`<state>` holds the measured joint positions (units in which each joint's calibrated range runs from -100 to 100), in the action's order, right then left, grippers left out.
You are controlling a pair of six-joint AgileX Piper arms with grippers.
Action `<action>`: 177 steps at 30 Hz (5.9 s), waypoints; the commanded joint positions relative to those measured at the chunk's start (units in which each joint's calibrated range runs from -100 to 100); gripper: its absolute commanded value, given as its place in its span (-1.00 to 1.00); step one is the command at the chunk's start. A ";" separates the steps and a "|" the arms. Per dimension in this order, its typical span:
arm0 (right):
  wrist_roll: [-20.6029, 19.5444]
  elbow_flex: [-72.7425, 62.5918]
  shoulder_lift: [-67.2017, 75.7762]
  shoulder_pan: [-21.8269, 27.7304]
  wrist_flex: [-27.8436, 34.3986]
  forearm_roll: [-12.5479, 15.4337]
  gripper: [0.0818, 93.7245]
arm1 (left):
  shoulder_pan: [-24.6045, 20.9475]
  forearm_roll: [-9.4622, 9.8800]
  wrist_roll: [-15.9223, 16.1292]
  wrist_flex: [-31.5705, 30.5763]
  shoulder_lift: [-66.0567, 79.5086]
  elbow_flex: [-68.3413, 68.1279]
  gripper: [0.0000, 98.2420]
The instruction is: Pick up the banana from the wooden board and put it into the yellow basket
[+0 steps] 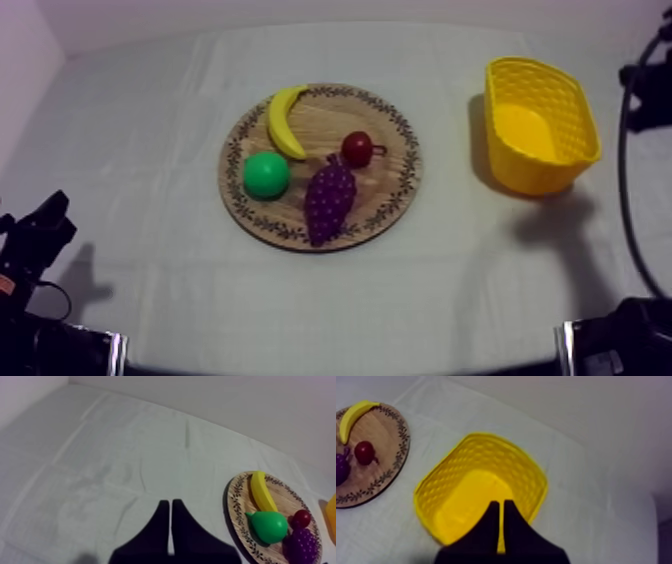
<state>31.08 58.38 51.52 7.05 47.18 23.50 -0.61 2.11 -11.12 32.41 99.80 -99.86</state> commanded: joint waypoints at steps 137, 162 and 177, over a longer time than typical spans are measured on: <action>-49.12 -120.65 -118.09 -39.76 39.94 -30.71 0.34 | 0.00 0.02 0.01 0.00 0.03 -0.03 -1.00; -48.44 -122.40 -123.10 -40.23 37.84 -30.88 -0.46 | 0.00 0.02 0.01 0.00 0.03 -0.03 -1.00; -48.19 -120.71 -121.39 -40.05 36.64 -30.88 -0.62 | 0.00 0.02 0.01 0.00 0.03 -0.03 -1.00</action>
<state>-17.02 -62.59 -70.74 -33.02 83.51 -7.19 -0.61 2.11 -11.12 32.41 99.80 -99.86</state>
